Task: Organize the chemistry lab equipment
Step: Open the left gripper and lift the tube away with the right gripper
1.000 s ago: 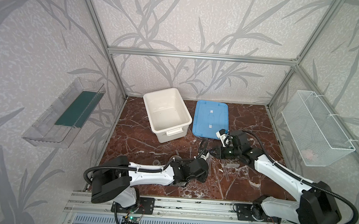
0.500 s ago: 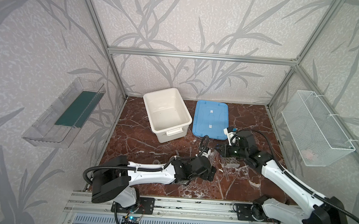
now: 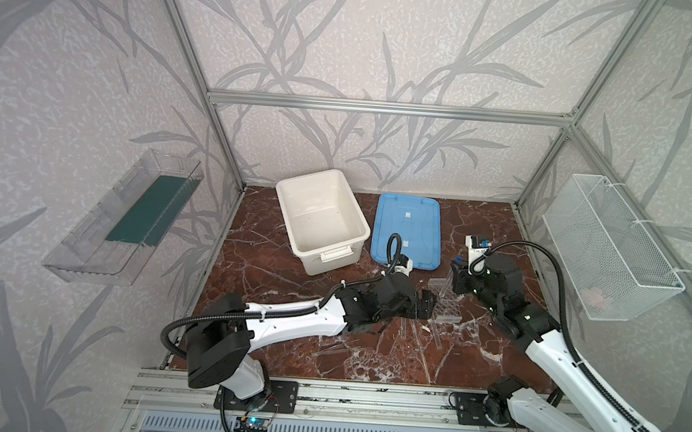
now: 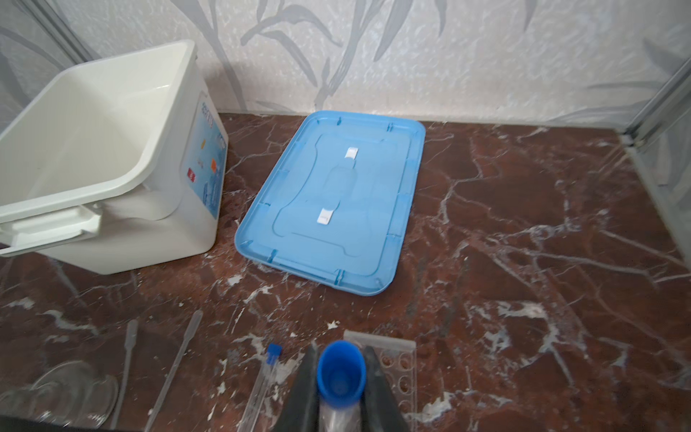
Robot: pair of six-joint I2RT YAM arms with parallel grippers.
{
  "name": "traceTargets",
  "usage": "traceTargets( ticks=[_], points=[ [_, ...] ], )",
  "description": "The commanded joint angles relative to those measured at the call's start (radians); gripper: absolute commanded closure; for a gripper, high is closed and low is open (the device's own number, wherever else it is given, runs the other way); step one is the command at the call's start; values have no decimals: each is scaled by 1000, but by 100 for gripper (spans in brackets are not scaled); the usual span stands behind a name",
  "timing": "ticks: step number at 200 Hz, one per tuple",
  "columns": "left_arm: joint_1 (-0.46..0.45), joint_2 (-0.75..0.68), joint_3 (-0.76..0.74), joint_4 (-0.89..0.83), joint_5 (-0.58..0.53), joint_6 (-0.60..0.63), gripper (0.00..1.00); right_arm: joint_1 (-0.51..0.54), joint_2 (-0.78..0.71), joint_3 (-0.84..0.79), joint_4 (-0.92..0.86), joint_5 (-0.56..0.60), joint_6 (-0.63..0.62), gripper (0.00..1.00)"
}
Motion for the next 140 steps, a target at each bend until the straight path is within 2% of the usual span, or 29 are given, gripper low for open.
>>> traceTargets(
  ticks=[1, 50, 140],
  points=[
    [22, 43, 34, 48, 75, 12, 1, -5, 11, -26, 141, 110, -82, 83],
    [70, 113, 75, 65, 131, 11, 1, -14, 69, -102, 319, 173, -93, 83],
    [73, 202, 150, 33, 142, 41, 1, -55, 137, -182, 434, 153, -57, 83]
  ],
)
